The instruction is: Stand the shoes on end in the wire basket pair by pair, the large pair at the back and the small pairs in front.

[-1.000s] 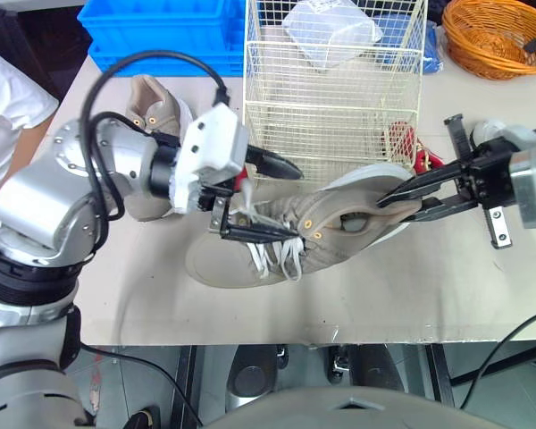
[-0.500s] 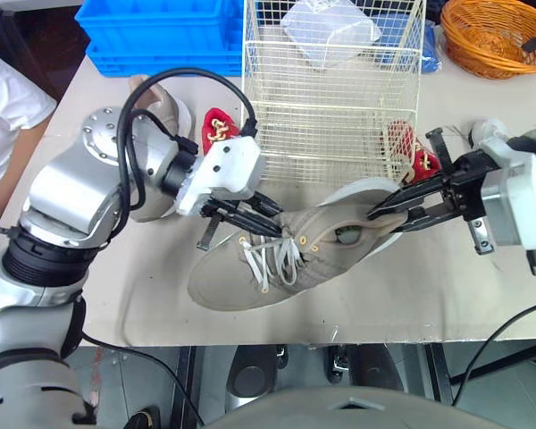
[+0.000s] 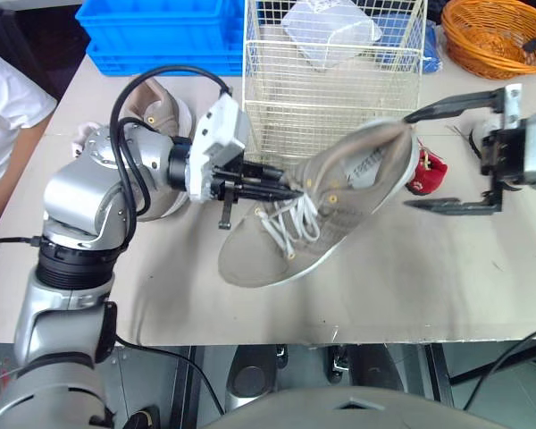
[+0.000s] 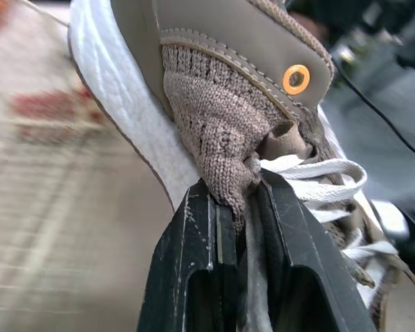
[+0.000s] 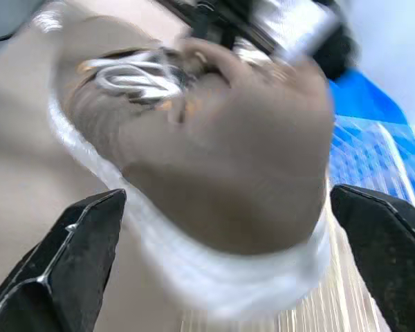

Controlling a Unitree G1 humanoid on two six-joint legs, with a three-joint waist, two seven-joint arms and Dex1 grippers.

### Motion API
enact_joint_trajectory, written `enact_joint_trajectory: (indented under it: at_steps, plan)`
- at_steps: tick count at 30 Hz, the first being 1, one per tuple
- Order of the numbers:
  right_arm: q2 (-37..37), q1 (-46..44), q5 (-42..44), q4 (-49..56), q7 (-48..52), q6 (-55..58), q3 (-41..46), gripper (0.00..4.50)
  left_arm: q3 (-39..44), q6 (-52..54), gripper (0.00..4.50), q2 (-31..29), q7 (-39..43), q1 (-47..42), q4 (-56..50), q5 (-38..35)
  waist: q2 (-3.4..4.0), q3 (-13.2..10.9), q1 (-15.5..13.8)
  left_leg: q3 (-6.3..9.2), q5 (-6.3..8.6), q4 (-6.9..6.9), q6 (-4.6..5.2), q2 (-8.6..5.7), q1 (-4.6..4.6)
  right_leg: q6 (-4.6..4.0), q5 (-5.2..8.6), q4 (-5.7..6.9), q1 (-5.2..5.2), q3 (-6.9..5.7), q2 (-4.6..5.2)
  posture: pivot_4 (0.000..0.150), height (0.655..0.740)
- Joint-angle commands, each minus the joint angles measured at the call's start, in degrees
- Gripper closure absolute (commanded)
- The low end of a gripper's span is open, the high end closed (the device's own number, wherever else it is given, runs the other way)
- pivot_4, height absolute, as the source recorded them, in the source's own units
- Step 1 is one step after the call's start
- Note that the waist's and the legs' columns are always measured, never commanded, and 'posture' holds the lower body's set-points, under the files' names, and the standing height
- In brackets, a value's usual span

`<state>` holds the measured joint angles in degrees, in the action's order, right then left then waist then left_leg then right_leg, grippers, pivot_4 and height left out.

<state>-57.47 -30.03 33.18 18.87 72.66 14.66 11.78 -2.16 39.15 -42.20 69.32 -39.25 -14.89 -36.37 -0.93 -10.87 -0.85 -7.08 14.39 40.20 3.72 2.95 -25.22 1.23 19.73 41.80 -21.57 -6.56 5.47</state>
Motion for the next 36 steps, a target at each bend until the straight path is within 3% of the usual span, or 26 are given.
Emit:
enact_joint_trajectory:
  at_steps: [1,6,12,18,23,26,34,35,36]
  plan:
    - [-2.1,4.2,6.4,2.9,-7.1,11.7,8.4,0.07,5.6,-0.5,4.34,3.0,-6.6,-0.6,-1.1,-2.6,0.0,0.0,0.0,0.02,0.0,0.0,0.0,0.0,-0.04,0.0,0.0,-0.01,-0.01,-0.04,0.0,0.15,0.686]
    - [1.9,7.3,22.4,7.1,-23.6,29.4,14.6,0.07,8.5,-4.0,4.34,10.5,-15.9,-2.0,-1.3,-2.2,0.01,0.0,0.1,0.21,0.0,0.12,0.0,-0.01,-0.24,-0.01,-0.01,-0.01,-0.04,-0.19,0.0,0.15,0.686]
    - [12.4,-0.7,45.0,9.1,-54.2,38.0,11.1,0.07,5.6,-14.6,4.34,17.5,-24.0,-2.9,0.1,6.6,0.01,0.0,0.1,0.39,-0.02,0.19,-0.02,-0.09,-0.42,-0.02,-0.02,0.03,-0.1,-0.36,0.0,0.15,0.686]
    - [17.5,-7.3,51.2,9.1,-71.0,38.2,4.4,0.07,2.7,-21.4,4.34,21.5,-28.1,-1.7,0.6,12.6,0.01,0.0,-0.1,0.5,-0.03,0.18,-0.02,-0.26,-0.6,-0.01,-0.02,-0.02,-0.16,-0.52,0.11,0.15,0.686]
    - [21.8,-11.2,50.9,7.1,-81.2,37.4,0.7,0.07,1.0,-23.1,4.34,22.2,-28.7,-0.6,0.6,15.0,0.01,0.0,0.0,0.53,-0.03,0.17,-0.02,-0.28,-0.63,0.0,-0.02,-0.02,-0.19,-0.58,0.14,0.15,0.686]
    - [22.9,-12.2,51.2,7.4,-84.6,36.9,0.1,0.7,0.7,-24.2,4.34,22.4,-28.9,-0.4,0.5,15.9,0.01,0.0,0.0,0.53,-0.03,0.16,-0.02,-0.28,-0.63,0.0,-0.02,0.0,-0.21,-0.59,0.13,0.15,0.686]
    - [23.3,-13.1,51.0,9.0,-87.9,36.0,-0.5,4.27,1.2,-23.3,4.34,23.4,-28.5,-0.6,0.0,14.0,0.02,0.0,0.1,0.53,-0.03,0.16,-0.02,-0.28,-0.65,0.0,-0.02,-0.01,-0.22,-0.6,0.13,0.15,0.686]
    - [23.5,-13.5,51.7,9.3,-88.0,35.7,-0.4,4.42,1.4,-22.3,4.34,23.4,-28.4,-0.8,-0.1,13.2,0.02,0.0,0.1,0.54,-0.03,0.16,-0.02,-0.28,-0.65,0.0,-0.02,-0.01,-0.22,-0.6,0.13,0.15,0.686]
    - [23.6,-13.9,52.4,9.6,-88.1,35.4,-0.3,4.48,1.6,-21.4,3.84,23.5,-28.2,-1.1,-0.2,12.4,0.02,0.0,0.1,0.53,-0.03,0.16,-0.02,-0.28,-0.65,0.0,-0.02,-0.01,-0.22,-0.59,0.13,0.15,0.686]
